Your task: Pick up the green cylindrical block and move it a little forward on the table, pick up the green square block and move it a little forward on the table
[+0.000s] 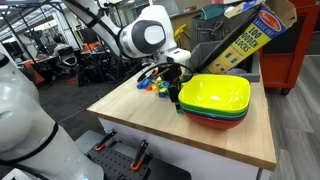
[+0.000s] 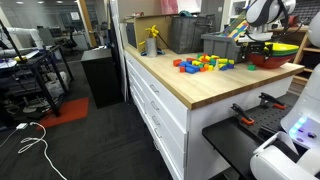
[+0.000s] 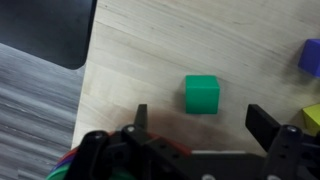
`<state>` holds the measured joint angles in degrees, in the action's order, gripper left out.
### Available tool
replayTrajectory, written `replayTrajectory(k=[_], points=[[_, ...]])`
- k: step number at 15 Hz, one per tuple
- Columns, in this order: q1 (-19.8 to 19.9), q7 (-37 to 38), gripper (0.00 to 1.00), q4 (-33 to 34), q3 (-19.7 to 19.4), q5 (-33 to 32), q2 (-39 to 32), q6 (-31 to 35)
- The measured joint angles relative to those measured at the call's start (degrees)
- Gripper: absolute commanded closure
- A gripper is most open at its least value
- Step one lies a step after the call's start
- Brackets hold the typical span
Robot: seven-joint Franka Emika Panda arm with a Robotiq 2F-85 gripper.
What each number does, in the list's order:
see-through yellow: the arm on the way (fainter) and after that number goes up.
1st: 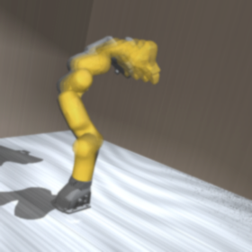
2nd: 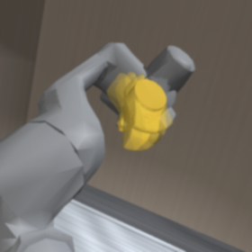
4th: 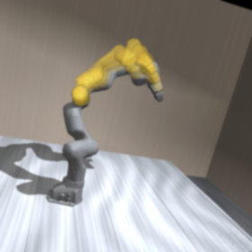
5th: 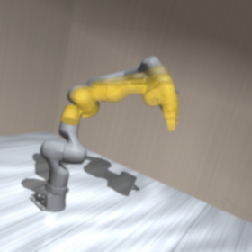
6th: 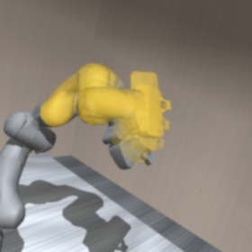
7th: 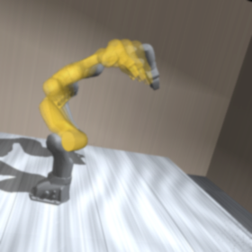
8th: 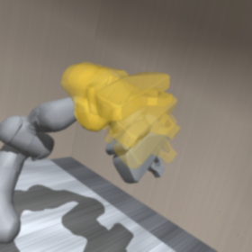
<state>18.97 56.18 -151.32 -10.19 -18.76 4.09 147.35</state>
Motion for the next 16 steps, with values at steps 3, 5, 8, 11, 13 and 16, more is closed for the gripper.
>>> replayTrajectory(k=[3,5,8,11,13,16], points=[[-0.1,0.3,0.06,0.3,-0.1,0.0,-0.9,0.1],[-0.3,0.3,0.29,0.4,-0.1,0.1,-1.5,0.2],[-0.9,0.3,0.55,0.5,-0.1,0.2,-2.2,0.2],[-1.5,0.3,0.77,0.7,-0.1,0.3,-2.6,0.2],[-1.9,0.3,0.90,0.7,-0.1,0.5,-2.7,0.3],[-2.4,0.3,0.91,1.0,-0.1,0.6,-2.7,0.4]])
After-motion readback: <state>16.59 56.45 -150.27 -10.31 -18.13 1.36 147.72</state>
